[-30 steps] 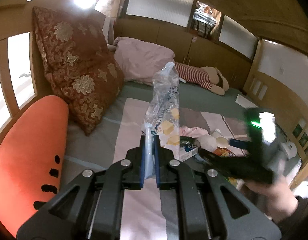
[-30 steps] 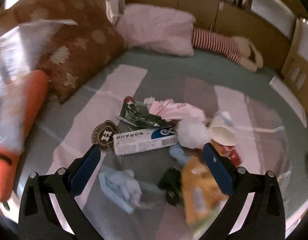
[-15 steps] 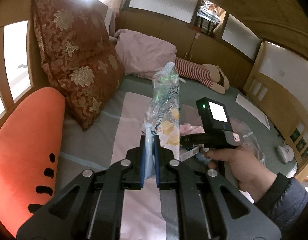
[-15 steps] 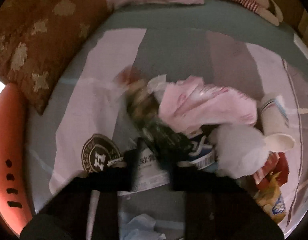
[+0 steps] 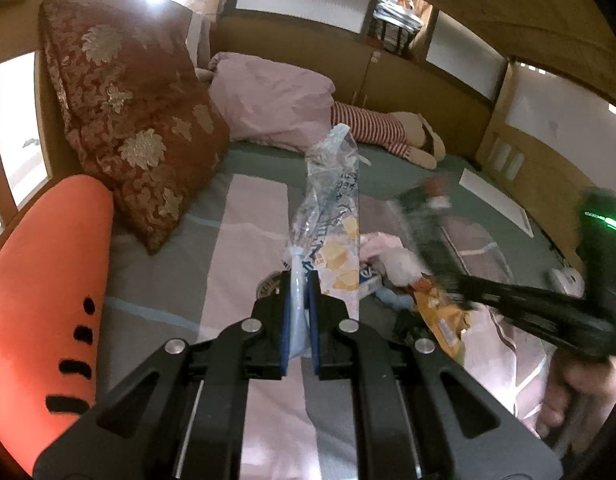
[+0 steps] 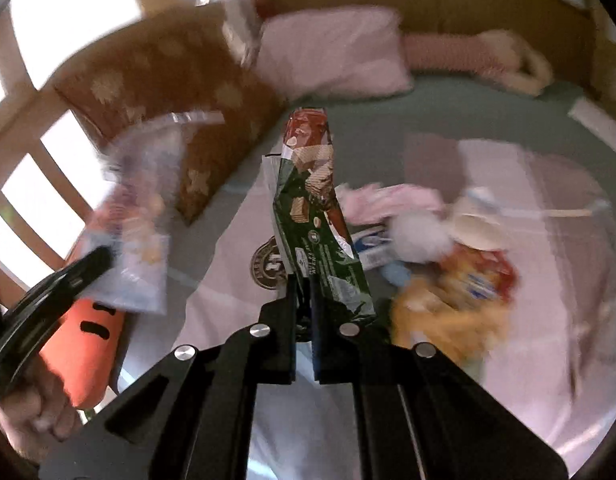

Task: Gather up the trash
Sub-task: 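Lift the clear bag with the left tool while the right tool grasps the green wrapper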

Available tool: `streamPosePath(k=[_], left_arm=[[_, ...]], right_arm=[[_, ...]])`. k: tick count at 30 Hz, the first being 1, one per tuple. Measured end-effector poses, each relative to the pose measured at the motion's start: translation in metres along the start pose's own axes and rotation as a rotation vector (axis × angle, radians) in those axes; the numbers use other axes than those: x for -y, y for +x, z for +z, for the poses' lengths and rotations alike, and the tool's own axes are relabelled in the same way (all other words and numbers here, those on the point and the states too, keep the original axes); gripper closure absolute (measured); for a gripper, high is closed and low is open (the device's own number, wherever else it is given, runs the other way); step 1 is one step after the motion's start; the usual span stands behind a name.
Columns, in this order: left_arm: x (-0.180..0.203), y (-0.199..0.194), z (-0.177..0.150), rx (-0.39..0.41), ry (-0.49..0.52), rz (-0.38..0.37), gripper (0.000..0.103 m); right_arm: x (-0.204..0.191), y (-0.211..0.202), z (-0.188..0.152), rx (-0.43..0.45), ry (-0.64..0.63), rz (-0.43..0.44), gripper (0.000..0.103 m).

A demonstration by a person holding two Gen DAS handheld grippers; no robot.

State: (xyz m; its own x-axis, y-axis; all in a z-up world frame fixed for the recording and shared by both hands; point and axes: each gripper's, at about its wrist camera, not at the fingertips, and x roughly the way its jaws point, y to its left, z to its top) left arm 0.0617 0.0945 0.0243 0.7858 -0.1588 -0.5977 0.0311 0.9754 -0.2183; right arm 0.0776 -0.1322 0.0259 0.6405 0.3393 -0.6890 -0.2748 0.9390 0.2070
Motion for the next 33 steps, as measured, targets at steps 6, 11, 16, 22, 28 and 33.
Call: streamPosePath(k=[6, 11, 16, 22, 28, 33], left_arm=[[0.048, -0.017, -0.020, 0.003, 0.077, -0.080, 0.094], [0.082, -0.013, -0.048, -0.013, 0.138, -0.050, 0.094], [0.098, 0.005, -0.064, -0.088, 0.138, -0.068, 0.094], [0.109, 0.009, -0.070, -0.082, 0.175, -0.019, 0.094], [0.113, 0.013, -0.075, -0.105, 0.191, -0.017, 0.094], [0.110, 0.011, -0.073, -0.099, 0.185, -0.015, 0.094]], right_arm=[[0.037, -0.056, -0.060, 0.112, 0.103, -0.074, 0.097], [0.047, -0.074, -0.078, 0.121, 0.114, -0.071, 0.097], [0.036, -0.073, -0.080, 0.118, 0.088, -0.077, 0.097], [0.026, -0.070, -0.081, 0.111, 0.061, -0.071, 0.097], [0.024, -0.066, -0.081, 0.103, 0.056, -0.071, 0.097], [0.021, -0.063, -0.081, 0.091, 0.047, -0.074, 0.097]])
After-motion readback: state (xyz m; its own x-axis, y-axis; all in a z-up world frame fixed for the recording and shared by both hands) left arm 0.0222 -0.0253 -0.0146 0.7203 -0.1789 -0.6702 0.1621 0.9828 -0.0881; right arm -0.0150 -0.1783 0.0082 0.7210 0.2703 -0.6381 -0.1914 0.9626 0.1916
